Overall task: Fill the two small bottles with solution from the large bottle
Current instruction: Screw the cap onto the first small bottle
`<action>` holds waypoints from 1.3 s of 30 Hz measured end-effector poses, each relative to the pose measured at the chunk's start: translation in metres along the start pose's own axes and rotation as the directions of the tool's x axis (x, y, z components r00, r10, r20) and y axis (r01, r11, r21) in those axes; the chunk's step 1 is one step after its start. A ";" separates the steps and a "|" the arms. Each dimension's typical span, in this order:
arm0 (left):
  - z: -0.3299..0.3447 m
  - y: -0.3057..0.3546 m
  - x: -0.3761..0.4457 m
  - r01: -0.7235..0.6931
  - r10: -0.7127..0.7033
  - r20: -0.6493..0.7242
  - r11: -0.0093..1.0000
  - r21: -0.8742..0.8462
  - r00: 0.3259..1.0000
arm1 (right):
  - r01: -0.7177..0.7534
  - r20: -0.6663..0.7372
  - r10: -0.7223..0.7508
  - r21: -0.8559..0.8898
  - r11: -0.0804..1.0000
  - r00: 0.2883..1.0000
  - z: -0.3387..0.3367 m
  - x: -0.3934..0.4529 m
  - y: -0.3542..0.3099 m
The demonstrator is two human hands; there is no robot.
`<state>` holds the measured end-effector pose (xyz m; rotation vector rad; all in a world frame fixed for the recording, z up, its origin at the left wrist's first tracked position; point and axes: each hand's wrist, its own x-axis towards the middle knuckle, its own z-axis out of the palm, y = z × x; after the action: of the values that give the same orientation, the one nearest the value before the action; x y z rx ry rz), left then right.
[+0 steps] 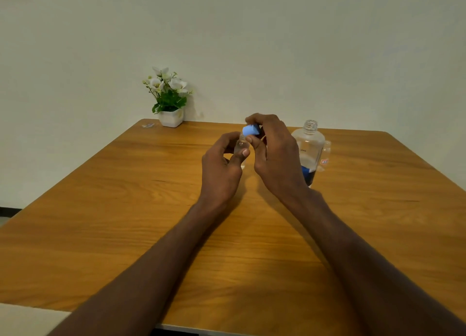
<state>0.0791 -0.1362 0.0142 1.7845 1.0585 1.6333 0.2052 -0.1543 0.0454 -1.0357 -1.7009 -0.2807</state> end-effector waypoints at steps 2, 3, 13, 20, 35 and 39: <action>0.000 -0.003 0.002 0.014 -0.014 -0.012 1.000 -0.007 1.000 | 0.029 0.034 -0.028 -0.031 0.999 0.999 0.002 -0.002 0.001; 0.000 -0.004 0.002 0.018 -0.018 -0.016 1.000 -0.017 1.000 | 0.037 0.044 -0.035 -0.045 0.998 0.998 0.003 -0.002 0.001; -0.005 -0.004 0.004 0.083 -0.085 -0.027 0.993 -0.084 0.996 | -0.038 0.041 0.039 -0.030 0.999 0.998 0.006 -0.004 -0.005; -0.007 -0.004 0.003 0.097 -0.098 -0.006 0.990 -0.098 0.995 | -0.065 0.073 0.066 -0.013 0.998 0.995 0.002 -0.003 -0.011; -0.008 0.000 0.002 0.076 -0.071 0.052 0.992 -0.100 0.996 | -0.132 0.070 0.131 0.018 0.991 0.989 0.000 -0.002 -0.007; -0.007 0.000 0.001 0.072 -0.066 0.060 0.991 -0.110 0.996 | -0.184 0.049 0.183 0.028 0.982 0.982 -0.001 -0.001 -0.006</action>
<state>0.0721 -0.1363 0.0161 1.6929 0.9732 1.5605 0.2010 -0.1588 0.0465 -1.1741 -1.6324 -0.1101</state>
